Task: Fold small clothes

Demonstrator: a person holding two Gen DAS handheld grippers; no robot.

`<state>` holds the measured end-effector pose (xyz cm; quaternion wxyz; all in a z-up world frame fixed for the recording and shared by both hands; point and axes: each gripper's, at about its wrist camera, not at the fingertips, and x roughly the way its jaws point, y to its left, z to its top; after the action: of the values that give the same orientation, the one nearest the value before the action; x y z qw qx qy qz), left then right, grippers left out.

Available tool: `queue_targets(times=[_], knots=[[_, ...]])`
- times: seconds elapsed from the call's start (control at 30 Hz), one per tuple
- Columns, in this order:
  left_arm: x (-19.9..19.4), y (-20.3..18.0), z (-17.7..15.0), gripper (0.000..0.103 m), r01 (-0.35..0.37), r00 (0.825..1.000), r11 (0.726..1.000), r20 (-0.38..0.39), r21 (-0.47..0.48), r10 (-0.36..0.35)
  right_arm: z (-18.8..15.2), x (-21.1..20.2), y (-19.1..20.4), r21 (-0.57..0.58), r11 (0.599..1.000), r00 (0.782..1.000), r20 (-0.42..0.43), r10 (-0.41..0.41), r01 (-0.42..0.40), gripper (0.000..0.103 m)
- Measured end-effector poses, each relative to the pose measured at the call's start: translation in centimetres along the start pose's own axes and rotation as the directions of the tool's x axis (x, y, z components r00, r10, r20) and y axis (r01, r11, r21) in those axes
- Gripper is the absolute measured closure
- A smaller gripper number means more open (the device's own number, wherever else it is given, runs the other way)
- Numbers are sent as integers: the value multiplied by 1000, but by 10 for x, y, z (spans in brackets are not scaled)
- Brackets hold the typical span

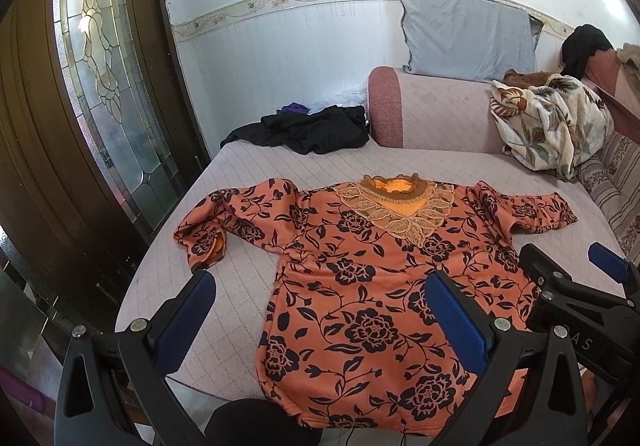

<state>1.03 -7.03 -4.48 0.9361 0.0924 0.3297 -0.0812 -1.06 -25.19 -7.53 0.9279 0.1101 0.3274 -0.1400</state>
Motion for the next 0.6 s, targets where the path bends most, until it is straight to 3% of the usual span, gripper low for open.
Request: queue_targets(times=[0.6], knots=[[-48,2,-8,0,2,998,1000,69,6,-3,-7,-54,4,-24,1000,997,79,-3,5,0]])
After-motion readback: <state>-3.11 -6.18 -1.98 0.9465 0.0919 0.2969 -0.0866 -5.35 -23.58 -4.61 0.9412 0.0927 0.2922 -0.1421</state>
